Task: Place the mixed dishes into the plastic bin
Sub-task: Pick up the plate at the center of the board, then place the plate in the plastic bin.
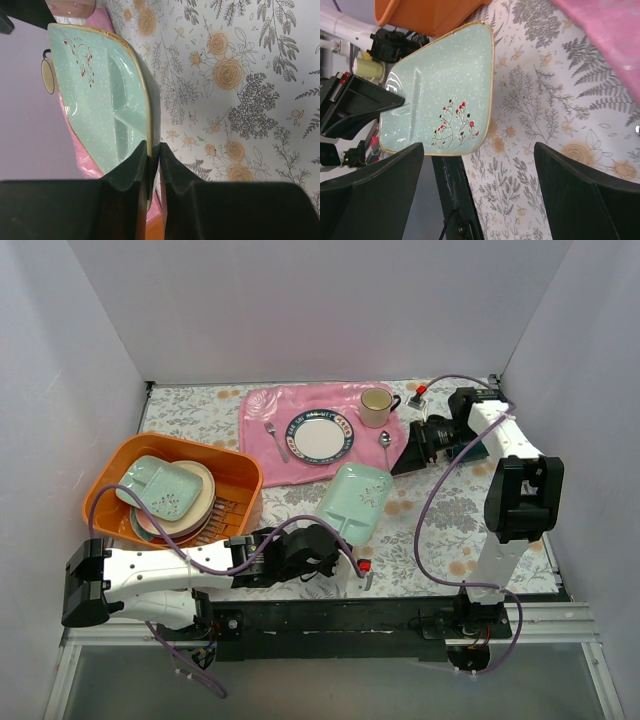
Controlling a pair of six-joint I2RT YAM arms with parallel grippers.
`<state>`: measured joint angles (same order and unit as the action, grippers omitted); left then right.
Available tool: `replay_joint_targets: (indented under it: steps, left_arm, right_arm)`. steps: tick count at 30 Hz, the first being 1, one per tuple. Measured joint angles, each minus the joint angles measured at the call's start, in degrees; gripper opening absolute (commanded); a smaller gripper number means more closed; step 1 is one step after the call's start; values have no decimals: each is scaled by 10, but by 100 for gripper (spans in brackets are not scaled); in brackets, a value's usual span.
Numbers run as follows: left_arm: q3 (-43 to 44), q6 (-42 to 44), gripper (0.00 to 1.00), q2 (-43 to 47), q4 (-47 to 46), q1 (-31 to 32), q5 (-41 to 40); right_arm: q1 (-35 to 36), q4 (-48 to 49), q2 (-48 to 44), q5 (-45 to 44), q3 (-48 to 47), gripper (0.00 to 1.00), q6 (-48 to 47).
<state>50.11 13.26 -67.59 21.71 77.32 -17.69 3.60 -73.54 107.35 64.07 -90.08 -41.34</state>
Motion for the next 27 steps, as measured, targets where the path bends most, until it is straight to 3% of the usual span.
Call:
replay_joint_targets:
  steps: [11, 20, 27]
  left_arm:
    - [43, -66, 0, 5, 51, 0, -63]
    - [169, -199, 0, -33, 92, -10, -187]
    - [266, -322, 0, -75, 178, -39, -270]
  right_arm:
    - [-96, 0, 0, -29, -33, 98, -1]
    - [-92, 0, -39, -87, -33, 98, -37]
    - [-92, 26, -111, -98, -26, 99, -54]
